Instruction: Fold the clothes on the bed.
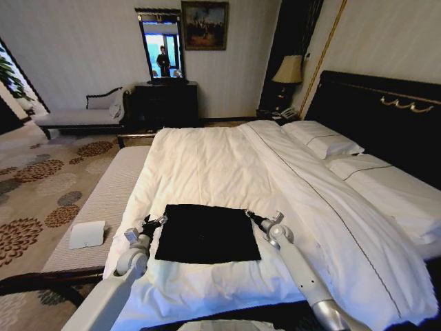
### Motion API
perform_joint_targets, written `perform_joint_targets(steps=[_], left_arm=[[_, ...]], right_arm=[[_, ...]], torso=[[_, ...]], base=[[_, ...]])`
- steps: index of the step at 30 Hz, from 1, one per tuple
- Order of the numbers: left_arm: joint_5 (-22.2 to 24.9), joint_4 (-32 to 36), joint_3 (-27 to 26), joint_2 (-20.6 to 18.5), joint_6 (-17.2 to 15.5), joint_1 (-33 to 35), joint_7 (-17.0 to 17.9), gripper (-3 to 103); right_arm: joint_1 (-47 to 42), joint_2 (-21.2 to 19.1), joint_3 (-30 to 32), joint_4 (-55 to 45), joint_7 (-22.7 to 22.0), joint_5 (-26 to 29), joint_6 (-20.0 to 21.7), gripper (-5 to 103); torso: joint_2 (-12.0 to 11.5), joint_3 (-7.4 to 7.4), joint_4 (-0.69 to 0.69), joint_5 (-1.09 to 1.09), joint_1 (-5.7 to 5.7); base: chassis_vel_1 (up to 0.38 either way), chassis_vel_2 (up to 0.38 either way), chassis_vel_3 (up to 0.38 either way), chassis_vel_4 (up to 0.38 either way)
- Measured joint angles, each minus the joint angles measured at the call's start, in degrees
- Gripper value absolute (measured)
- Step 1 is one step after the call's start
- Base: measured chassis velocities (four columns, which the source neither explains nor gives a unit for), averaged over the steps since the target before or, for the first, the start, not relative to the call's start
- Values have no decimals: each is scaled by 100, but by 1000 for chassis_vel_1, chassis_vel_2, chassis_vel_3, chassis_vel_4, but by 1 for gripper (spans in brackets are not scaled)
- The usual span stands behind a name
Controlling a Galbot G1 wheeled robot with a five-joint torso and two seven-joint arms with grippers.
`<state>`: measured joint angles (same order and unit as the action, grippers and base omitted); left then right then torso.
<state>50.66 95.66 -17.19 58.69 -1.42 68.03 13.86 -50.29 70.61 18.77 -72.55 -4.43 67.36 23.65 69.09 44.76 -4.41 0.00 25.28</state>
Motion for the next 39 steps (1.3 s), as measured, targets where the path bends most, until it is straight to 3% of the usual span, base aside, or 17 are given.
perform_joint_targets(steps=[2, 4, 17, 22, 29, 32, 36, 38, 39], left_arm=[[38, -2, 18, 0, -21, -34, 5, 100], [91, -19, 41, 10, -44, -84, 8, 100], [590, -499, 201, 179, -192, -596, -95, 100], [942, -1011, 430, 330, -327, -1165, -67, 101], [975, -1646, 755, 436, -377, -1592, -87, 98], [952, -1765, 797, 462, -382, -1641, -100, 95], [854, -2056, 883, 518, -391, -1777, -116, 74], [829, -2099, 886, 528, -388, -1790, -128, 74], [813, -2145, 888, 540, -378, -1806, -157, 63]], right_arm=[[-7, -4, 0, -42, -11, -1, 0, 5], [-16, -29, 7, -135, -36, 8, 1, 1], [141, -250, -67, -236, -208, -85, -28, 1], [233, -271, -107, -230, -291, -94, -39, 1], [310, -224, -186, -219, -325, -119, -39, 1], [372, -199, -248, -176, -327, -124, -39, 1], [433, -169, -294, -140, -328, -126, -39, 1], [435, -167, -294, -140, -328, -126, -39, 1], [436, -166, -294, -140, -327, -126, -39, 1]], torso=[[0, 0, 0, 0, 0], [0, 0, 0, 0, 0], [0, 0, 1, 1, 0], [0, 1, 1, 0, 0], [0, 0, -1, -1, 0], [0, 0, -1, -1, 0], [0, 0, -1, -1, 0], [0, 0, -1, -1, 0], [0, 0, 0, 0, 0]], base=[[0, 0, 0, 0], [0, 0, 0, 0], [0, 0, 0, 0], [0, 0, 0, 0], [0, 0, 0, 0], [0, 0, 0, 0], [0, 0, 0, 0], [0, 0, 0, 0], [0, 0, 0, 0]])
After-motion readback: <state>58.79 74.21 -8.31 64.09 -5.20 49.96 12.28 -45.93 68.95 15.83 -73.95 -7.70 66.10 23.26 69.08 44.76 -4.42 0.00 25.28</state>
